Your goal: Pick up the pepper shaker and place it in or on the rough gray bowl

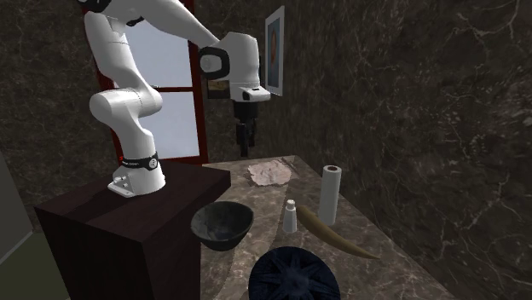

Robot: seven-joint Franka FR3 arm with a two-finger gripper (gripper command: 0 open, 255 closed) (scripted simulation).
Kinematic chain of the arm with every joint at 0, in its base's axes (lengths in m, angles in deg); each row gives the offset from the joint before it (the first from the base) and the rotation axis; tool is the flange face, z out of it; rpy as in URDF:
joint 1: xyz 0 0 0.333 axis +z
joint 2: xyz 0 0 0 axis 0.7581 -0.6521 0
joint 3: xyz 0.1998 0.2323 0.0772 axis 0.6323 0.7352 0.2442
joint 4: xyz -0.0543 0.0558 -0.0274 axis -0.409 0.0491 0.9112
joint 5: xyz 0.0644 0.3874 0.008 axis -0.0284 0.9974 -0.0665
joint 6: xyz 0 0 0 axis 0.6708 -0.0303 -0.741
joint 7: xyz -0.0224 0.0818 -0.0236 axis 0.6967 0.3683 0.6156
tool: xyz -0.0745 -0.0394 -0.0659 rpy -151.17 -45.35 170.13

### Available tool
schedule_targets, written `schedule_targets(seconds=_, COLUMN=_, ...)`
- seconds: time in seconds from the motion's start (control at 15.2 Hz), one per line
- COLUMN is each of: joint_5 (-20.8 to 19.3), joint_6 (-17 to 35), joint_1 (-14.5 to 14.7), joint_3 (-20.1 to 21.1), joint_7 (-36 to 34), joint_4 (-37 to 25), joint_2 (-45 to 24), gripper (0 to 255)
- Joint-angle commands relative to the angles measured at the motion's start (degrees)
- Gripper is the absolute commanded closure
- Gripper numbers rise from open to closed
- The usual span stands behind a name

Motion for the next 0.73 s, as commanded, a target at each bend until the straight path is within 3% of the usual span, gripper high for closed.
schedule_targets(seconds=0.0, joint_5=0.31, joint_6=3.72, joint_1=0.04, joint_3=-0.08, joint_7=0.41, joint_4=-1.3, joint_2=-4.52, gripper=0)
schedule_targets(seconds=0.66, joint_5=2.4, joint_6=17.01, joint_1=0.12, joint_3=0.38, joint_7=2.52, joint_4=-13.14, joint_2=-27.7, gripper=0)
